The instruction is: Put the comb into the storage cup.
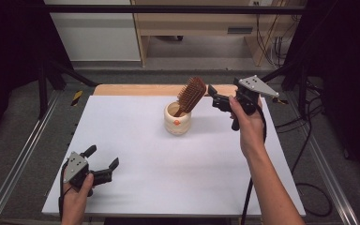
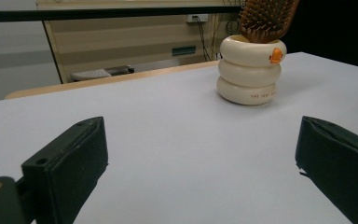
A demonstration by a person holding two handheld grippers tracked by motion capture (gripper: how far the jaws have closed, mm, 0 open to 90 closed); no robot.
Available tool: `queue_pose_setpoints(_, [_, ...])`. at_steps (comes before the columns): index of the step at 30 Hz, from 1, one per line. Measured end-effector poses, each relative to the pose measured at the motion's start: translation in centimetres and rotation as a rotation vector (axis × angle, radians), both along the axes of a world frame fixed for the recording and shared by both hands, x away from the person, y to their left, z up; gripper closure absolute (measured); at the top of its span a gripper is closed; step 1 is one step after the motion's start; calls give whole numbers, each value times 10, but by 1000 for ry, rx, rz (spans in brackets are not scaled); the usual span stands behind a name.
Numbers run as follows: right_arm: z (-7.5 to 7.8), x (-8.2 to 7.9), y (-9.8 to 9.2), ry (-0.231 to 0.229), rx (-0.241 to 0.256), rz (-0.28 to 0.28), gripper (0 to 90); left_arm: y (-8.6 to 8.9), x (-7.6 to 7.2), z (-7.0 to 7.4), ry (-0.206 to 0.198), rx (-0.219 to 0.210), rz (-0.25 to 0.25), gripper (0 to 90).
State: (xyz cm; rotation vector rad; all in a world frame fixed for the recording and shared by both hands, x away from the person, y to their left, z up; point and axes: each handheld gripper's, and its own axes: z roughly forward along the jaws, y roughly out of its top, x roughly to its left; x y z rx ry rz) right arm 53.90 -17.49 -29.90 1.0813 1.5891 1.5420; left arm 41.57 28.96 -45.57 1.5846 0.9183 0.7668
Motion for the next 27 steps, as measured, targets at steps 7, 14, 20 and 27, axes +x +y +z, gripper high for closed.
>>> queue_pose_setpoints(7, [-1,-4,-6,4,-7,0,35,0,0,0,1,-1,0,21])
queue_pose_setpoints(14, [-4,-8,-14,13,-8,-10,28,0,0,0,1,0,0,21])
queue_pose_setpoints(20, [-7,-12,-21,19,-3,-15,27,0,0,0,2,0,0,21])
queue_pose_setpoints(27, [-10,-17,-29,25,-5,-19,23,0,0,0,3,-1,1,21])
